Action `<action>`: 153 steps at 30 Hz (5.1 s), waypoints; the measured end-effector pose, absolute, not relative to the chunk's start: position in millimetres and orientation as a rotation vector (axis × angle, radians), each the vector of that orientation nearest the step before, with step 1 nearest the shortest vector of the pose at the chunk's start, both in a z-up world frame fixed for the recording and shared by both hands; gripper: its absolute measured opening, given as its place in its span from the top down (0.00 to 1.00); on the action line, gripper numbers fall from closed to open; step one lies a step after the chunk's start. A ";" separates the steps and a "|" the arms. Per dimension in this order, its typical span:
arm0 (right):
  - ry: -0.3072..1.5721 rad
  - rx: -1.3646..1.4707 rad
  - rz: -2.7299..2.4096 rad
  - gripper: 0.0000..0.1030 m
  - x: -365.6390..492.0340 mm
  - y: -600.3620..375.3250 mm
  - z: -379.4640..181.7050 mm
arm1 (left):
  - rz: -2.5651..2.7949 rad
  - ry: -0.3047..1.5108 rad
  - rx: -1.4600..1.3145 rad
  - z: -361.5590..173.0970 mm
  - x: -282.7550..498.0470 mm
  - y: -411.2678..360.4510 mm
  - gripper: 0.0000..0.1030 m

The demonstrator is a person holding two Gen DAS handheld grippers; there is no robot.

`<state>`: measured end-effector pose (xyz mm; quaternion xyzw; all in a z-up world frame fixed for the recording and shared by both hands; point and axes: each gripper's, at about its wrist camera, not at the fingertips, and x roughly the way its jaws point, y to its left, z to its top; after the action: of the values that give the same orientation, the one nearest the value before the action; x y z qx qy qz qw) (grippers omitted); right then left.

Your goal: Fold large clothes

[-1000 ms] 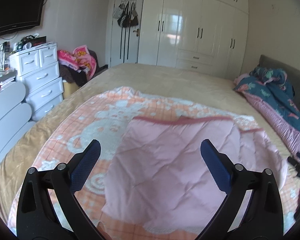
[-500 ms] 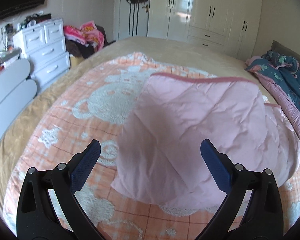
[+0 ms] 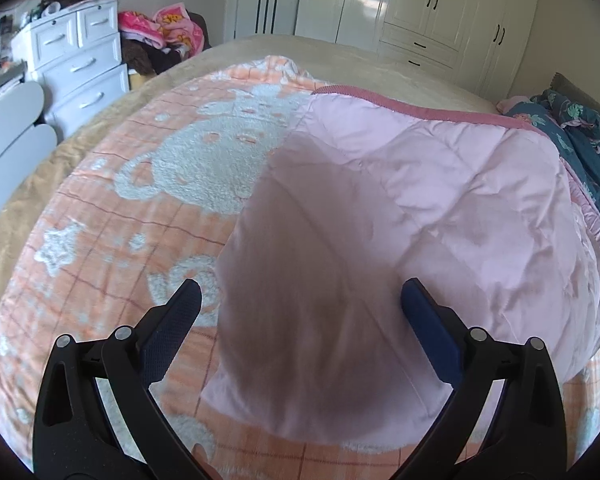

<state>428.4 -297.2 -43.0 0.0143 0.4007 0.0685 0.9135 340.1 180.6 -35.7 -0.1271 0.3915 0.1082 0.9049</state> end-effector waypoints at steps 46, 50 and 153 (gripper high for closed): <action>0.740 0.163 0.075 0.80 502.2 -308.5 -69.9 | 0.288 0.666 -0.124 -45.3 451.3 157.7 0.87; 0.778 0.132 0.049 0.72 499.4 -305.8 -66.0 | 0.286 0.671 -0.122 -45.5 450.9 156.7 0.87; 0.813 0.380 0.033 0.04 326.6 -300.1 -45.2 | 0.241 0.886 -0.320 -49.5 299.2 127.3 0.09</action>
<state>326.6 -300.1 -45.2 0.1836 0.3928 0.0158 0.9010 299.2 127.3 -49.5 -0.1538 0.4256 0.1160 0.8841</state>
